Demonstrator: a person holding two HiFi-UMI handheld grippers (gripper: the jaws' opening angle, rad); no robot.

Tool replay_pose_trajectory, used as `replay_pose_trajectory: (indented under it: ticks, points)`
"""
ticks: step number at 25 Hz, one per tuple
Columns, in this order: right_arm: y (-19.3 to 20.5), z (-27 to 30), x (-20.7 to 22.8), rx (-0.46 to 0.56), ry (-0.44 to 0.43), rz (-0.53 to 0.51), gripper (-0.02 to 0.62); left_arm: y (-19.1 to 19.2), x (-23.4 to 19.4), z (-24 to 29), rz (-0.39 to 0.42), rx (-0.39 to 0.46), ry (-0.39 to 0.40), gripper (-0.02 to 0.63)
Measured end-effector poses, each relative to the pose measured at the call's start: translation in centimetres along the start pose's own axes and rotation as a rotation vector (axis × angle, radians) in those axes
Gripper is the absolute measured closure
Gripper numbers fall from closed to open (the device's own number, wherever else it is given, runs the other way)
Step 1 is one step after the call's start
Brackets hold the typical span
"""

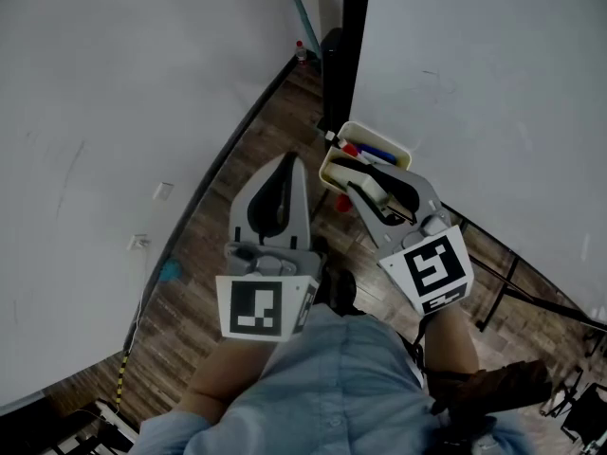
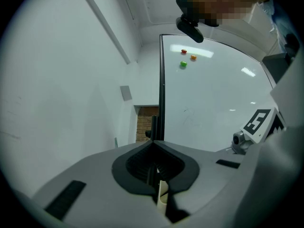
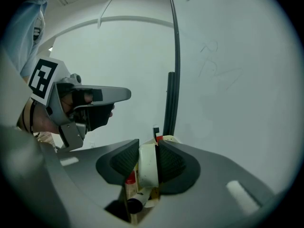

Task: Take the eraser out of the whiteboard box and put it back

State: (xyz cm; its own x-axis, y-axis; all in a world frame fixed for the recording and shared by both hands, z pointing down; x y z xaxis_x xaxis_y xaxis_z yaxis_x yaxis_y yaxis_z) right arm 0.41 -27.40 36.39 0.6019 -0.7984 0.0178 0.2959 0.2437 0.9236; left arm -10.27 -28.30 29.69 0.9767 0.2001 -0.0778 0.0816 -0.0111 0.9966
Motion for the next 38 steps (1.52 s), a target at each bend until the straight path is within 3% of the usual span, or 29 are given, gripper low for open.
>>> replay_pose_trajectory:
  ticks: [10, 20, 33, 38]
  points:
    - [1.2, 1.4, 0.1, -0.046, -0.018, -0.018, 0.471, 1.7, -0.6, 0.8, -0.003, -0.048, -0.001, 0.603]
    - [1.7, 1.8, -0.3, -0.1, -0.011, -0.045, 0.456, 1.0, -0.2, 0.4, 0.015, -0.031, 0.008, 0.603]
    - [-1.5, -0.8, -1.3, 0.046, -0.001, -0.028, 0.445, -1.4, 0.6, -2.1, 0.038, 0.03, -0.007, 0.603]
    - [-4.4, -3.7, -1.8, 0.169, 0.043, -0.049, 0.508, -3.2, 1.4, -3.7, 0.05, 0.083, -0.014, 0.603]
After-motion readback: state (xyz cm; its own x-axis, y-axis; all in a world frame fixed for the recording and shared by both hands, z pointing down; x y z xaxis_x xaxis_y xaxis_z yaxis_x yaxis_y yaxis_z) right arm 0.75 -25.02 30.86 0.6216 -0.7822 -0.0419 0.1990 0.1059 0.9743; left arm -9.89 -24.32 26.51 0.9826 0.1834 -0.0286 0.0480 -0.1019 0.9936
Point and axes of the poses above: the fingertips, and each gripper's own axes: z forward along the fingers, x to its right, y out of its underside, the point moved 3 cm from there along -z, backward along the fingers, and after that the axes turned 11 degrees about -y, right-handed, at the moved point
